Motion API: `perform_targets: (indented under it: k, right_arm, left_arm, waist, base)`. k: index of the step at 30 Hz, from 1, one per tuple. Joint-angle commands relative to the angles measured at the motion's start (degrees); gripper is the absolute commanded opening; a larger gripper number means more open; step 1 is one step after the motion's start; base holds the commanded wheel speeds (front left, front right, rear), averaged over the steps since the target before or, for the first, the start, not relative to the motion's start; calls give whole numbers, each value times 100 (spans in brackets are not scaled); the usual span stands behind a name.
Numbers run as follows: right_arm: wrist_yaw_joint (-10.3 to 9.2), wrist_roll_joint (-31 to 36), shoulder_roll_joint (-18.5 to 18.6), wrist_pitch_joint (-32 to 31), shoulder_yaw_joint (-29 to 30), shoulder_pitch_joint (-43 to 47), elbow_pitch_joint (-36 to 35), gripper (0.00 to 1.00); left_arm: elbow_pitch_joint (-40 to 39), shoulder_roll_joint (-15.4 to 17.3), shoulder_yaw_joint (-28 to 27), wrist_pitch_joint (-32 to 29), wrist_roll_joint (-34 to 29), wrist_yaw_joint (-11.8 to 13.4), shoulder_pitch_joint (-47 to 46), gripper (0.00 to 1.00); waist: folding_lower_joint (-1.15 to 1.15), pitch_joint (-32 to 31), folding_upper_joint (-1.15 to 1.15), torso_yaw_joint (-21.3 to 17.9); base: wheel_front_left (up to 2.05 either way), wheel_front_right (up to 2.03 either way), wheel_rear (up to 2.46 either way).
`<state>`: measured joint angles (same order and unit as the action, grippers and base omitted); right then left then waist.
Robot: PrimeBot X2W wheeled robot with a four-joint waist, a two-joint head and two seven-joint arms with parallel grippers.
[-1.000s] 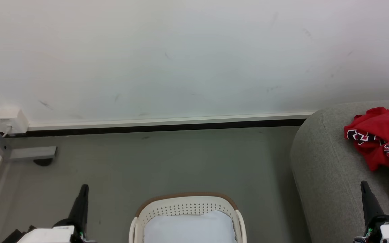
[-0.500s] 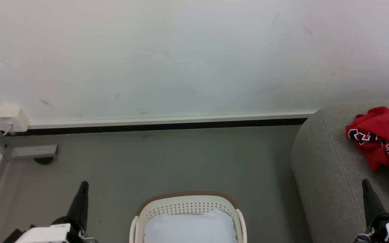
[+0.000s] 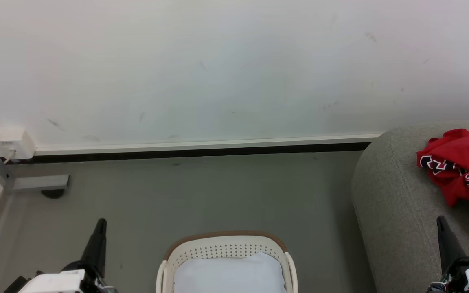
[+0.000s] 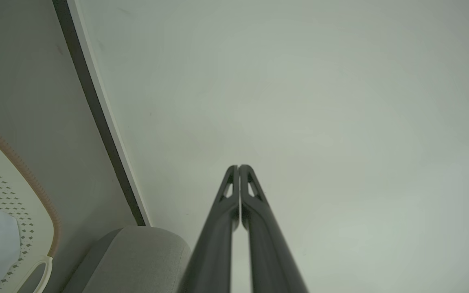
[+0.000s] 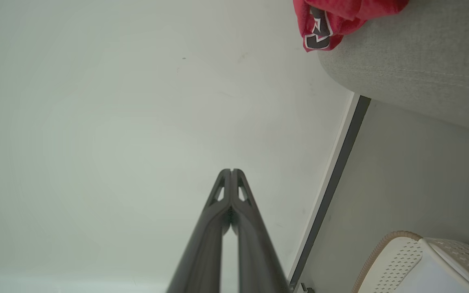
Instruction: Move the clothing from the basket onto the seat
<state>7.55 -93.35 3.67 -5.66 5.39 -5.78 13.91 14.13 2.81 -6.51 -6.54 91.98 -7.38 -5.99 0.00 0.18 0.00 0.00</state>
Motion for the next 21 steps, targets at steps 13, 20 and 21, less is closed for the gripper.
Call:
perform_targets:
  k: [13, 20, 21]
  right_arm:
    - [-12, 23, -11, -32, 35, -68, 12, 0]
    - [-12, 35, -17, -25, 44, -69, 12, 0]
    - [-12, 37, -18, -27, 45, -70, 12, 0]
  left_arm:
    - [-15, 10, -13, -21, 77, -20, -51, 0]
    - [-15, 10, -13, -21, 77, -20, -51, 0]
    - [-15, 10, -13, -21, 77, -20, -51, 0]
  waist:
    - [0, 0, 0, 0]
    - [0, 0, 0, 0]
    - [0, 0, 0, 0]
  base:
    - [0, 0, 0]
    - [0, 0, 0]
    - [0, 0, 0]
